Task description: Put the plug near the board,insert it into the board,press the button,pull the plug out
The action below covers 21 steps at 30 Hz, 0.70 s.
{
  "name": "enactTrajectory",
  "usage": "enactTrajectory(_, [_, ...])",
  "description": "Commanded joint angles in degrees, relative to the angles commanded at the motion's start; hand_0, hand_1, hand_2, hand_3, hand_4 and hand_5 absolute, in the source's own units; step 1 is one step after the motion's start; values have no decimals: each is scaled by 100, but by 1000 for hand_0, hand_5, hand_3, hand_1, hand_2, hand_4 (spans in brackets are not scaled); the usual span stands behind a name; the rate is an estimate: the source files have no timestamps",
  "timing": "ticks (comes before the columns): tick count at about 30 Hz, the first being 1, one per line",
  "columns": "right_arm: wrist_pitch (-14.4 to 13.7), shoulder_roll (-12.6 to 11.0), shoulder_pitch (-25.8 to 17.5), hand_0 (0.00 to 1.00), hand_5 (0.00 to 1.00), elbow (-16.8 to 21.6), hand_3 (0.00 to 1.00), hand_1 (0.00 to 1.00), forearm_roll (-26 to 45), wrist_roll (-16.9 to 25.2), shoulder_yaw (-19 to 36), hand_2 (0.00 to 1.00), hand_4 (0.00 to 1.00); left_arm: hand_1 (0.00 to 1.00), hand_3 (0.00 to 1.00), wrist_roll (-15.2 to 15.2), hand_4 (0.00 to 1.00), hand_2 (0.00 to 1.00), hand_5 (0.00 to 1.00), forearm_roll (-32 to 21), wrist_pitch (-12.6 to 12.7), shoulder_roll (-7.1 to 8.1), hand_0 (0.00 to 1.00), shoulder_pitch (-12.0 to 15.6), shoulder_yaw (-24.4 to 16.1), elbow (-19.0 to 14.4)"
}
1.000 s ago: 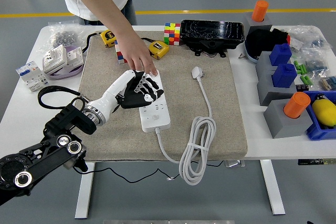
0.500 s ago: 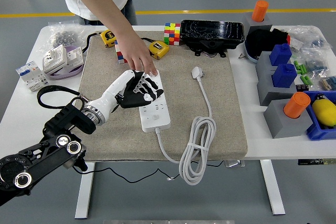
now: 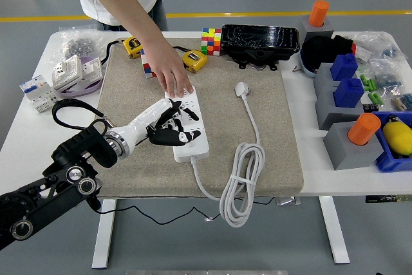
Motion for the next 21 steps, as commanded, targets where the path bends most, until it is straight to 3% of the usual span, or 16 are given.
enactTrajectory(1, [6, 4, -4, 680, 533, -2, 602, 687, 0, -2, -5, 695, 937, 63, 647, 109, 647, 168, 77, 5, -107, 5, 100, -10, -11, -17])
enactTrajectory(2, [7, 6, -8, 680, 533, -2, 601, 687, -4, -3, -4, 694, 937, 60, 815, 185, 607, 152, 46, 0, -179, 7, 90, -13, -21, -30])
enactTrajectory(7, [3, -4, -25, 680, 533, -1, 601, 687, -15, -3, 33, 694, 937, 60, 815, 543, 607, 152, 46, -82, -543, 25, 90, -26, -25, -95])
enactTrajectory(8, [1, -9, -27, 680, 532, 5, 601, 687, -19, -3, 48, 695, 937, 60, 862, 602, 679, 144, 2, -96, -602, 28, 81, -30, -10, -99])
enactTrajectory(9, [-1, -10, -27, 680, 532, 8, 601, 687, -21, -2, 57, 695, 937, 60, 862, 637, 679, 144, 2, -103, -634, 29, 81, -32, 1, -98])
enactTrajectory(13, [-5, -14, -17, 680, 532, 21, 601, 687, -23, 3, 68, 695, 937, 60, 862, 759, 679, 144, 2, -118, -724, 40, 81, -61, 70, -87])
enactTrajectory(14, [-5, -12, -13, 680, 532, 24, 600, 687, -22, 3, 68, 695, 937, 61, 881, 792, 733, 142, 2, -114, -747, 43, 77, -66, 83, -85])
enactTrajectory(21, [2, -5, -13, 680, 533, 19, 600, 687, -8, 2, 32, 696, 936, 59, 887, 881, 728, 139, 2, -22, -777, 59, 73, -123, 231, -2])
